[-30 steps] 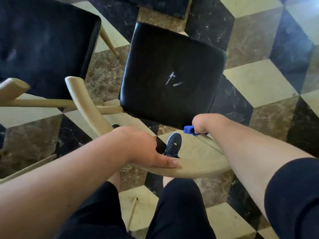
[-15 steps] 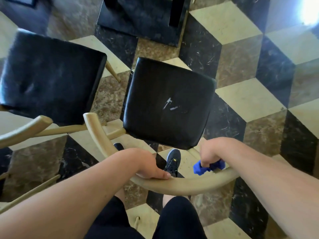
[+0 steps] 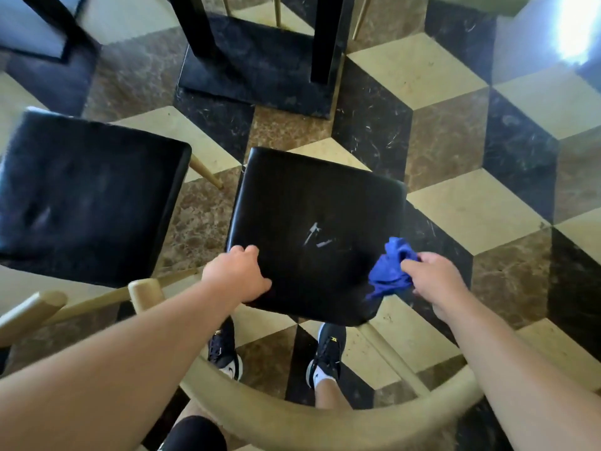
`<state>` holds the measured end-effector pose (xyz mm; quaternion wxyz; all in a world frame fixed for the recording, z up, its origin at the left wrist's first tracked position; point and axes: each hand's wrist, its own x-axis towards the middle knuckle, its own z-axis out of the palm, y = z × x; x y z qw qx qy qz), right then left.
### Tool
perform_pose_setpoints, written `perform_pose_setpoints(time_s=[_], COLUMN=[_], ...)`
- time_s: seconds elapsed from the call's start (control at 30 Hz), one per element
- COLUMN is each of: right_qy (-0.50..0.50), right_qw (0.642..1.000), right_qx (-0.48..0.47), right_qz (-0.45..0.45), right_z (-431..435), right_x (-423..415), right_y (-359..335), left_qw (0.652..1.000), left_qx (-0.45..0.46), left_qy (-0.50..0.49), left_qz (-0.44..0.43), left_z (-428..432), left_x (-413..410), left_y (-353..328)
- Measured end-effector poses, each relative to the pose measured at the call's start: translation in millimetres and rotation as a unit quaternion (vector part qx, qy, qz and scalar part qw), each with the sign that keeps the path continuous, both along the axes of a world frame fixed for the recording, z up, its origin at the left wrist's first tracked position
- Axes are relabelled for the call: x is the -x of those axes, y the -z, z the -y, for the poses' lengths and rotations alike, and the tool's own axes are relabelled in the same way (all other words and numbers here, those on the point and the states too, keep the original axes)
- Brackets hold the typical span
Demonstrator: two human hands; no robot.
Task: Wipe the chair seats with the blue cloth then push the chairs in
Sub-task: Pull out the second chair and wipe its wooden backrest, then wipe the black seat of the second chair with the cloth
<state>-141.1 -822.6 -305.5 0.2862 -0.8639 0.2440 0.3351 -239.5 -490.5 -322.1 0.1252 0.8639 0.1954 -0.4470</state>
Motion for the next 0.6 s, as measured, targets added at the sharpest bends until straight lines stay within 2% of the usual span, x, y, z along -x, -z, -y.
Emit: perform_pose_setpoints(time_s=[0.17, 0.27, 0.37, 0.47, 0.6], right_qy=[0.082, 0.083, 0.058, 0.015, 0.015], right_qw=[0.989, 0.981, 0.980, 0.986, 0.976], right_qx=[-0.044, -0.059, -0.064, -0.030, 0.047], right_qz=[0.115, 0.165, 0.182, 0.161, 0.211], right_z=[-27, -48, -69, -82, -115], right_x=[-49, -73, -84, -83, -80], right_y=[52, 84, 115, 142, 160], left_qw=[0.999, 0.999, 0.998, 0.995, 0.990], left_qx=[-0.037, -0.038, -0.029, -0.011, -0.006], left_qy=[-0.028, -0.010, 0.029, 0.008, -0.008], left_qz=[0.017, 0.003, -0.057, -0.102, -0.138], left_z=[-23, -24, -16, -12, -11], left_x=[-40, -45, -34, -31, -41], left_y=[56, 91, 123, 141, 152])
